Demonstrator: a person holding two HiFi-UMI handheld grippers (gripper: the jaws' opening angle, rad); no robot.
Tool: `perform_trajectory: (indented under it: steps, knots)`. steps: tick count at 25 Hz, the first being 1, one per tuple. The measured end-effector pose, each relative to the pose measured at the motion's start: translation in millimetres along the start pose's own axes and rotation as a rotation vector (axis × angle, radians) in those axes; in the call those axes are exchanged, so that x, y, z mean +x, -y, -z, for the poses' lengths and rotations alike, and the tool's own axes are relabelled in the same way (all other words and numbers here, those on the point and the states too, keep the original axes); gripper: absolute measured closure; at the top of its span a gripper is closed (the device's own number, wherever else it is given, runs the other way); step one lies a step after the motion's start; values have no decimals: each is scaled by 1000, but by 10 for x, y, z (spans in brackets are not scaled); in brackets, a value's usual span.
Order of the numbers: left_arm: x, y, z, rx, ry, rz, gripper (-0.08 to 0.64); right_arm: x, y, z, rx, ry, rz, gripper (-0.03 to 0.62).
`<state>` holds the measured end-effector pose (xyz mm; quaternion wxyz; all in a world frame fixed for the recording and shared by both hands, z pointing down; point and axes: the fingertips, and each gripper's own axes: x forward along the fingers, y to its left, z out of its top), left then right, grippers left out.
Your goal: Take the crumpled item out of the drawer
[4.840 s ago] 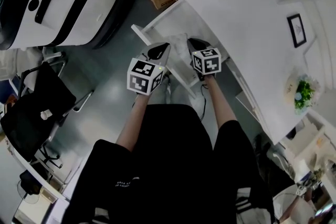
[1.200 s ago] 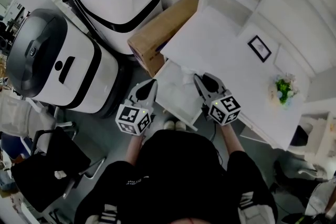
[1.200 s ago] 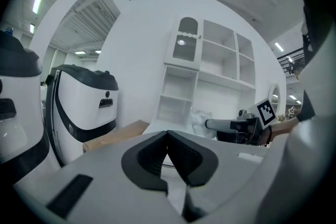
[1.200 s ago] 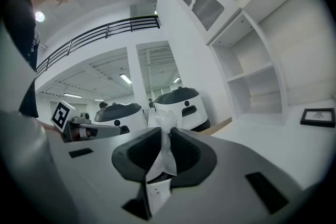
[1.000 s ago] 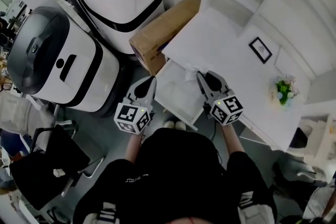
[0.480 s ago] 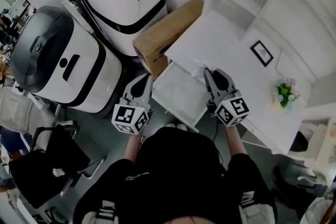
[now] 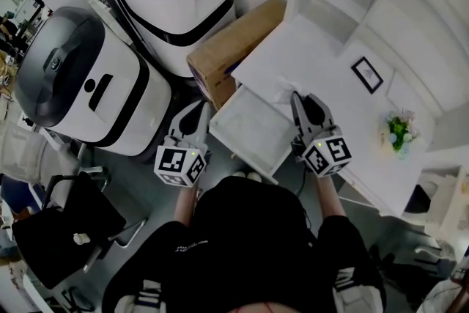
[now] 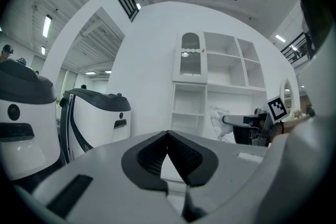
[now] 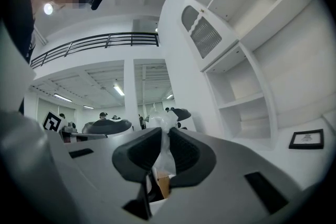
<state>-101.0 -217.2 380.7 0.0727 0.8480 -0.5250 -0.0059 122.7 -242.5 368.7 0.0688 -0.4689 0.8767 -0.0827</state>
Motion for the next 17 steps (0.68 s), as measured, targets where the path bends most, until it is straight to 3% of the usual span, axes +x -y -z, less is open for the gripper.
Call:
perform_trajectory:
  steps: [17]
  knots:
    - [56, -18, -73, 14, 20, 9, 563, -8, 36, 41, -17, -4, 32, 555]
